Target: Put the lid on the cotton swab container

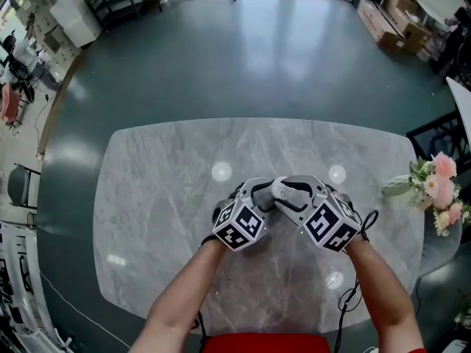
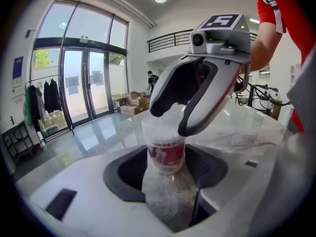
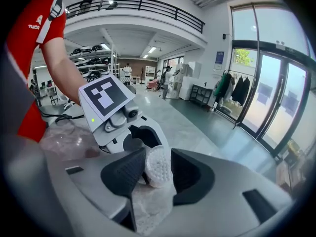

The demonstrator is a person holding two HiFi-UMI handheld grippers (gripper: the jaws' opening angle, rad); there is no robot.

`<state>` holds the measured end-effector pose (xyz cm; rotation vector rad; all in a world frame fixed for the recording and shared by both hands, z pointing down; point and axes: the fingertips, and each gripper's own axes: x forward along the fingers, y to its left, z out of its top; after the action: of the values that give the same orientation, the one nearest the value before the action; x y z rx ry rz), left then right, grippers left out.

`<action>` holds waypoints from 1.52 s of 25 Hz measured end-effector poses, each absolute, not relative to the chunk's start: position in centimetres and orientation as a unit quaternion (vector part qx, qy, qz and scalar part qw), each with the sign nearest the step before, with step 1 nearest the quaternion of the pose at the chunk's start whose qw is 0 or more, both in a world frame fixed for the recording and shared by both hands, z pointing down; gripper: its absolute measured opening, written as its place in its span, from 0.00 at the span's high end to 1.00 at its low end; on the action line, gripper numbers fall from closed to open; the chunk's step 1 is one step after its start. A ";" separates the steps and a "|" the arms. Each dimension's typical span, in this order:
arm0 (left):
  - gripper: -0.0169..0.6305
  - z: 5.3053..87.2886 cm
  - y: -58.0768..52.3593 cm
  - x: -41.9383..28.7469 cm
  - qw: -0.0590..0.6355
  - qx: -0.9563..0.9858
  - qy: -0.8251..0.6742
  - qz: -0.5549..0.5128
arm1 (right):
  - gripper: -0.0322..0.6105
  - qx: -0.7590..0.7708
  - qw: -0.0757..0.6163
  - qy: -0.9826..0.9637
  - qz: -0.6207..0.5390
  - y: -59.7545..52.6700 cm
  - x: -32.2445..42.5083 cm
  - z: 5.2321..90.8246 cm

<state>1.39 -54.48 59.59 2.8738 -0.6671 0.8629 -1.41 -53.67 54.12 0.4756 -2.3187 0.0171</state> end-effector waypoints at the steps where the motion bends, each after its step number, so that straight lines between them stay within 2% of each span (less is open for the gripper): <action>1: 0.55 59.6 -54.5 1.4 0.033 0.935 -0.216 0.279 | 0.72 0.193 0.380 -0.905 0.007 -53.8 -1.4 54.3; 6: 0.55 59.5 -54.8 1.4 0.025 0.935 -0.218 0.279 | 0.72 0.229 0.401 -0.887 -0.006 -54.2 -1.7 54.6; 13: 0.54 59.6 -54.9 1.7 -0.006 0.923 -0.230 0.308 | 0.70 0.192 0.521 -0.830 -0.061 -53.9 -1.9 55.4; 18: 0.54 59.6 -55.0 1.7 0.006 0.923 -0.236 0.303 | 0.70 0.172 0.551 -0.813 -0.076 -53.9 -2.0 55.6; 20: 0.54 59.5 -54.9 1.5 0.017 0.925 -0.242 0.293 | 0.68 0.188 0.529 -0.824 -0.074 -53.9 -1.9 55.4; 21: 0.54 59.5 -54.7 1.5 0.021 0.926 -0.244 0.287 | 0.63 0.198 0.513 -0.833 -0.067 -53.8 -1.9 55.3; 26: 0.53 58.9 -54.5 0.7 0.033 0.929 -0.258 0.263 | 0.63 0.232 0.422 -0.876 -0.001 -53.4 -1.5 53.9; 33: 0.52 56.2 -53.7 -1.3 0.057 0.929 -0.301 0.208 | 0.64 0.271 0.222 -0.930 0.107 -52.6 0.2 50.2; 38: 0.52 50.9 -52.1 -1.3 0.055 0.934 -0.328 0.132 | 0.64 0.275 0.078 -0.940 0.187 -51.4 2.2 47.5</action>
<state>-1.31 -52.15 50.93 2.8359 -0.9951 0.3993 2.15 -51.39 47.51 0.8226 -2.8135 0.5613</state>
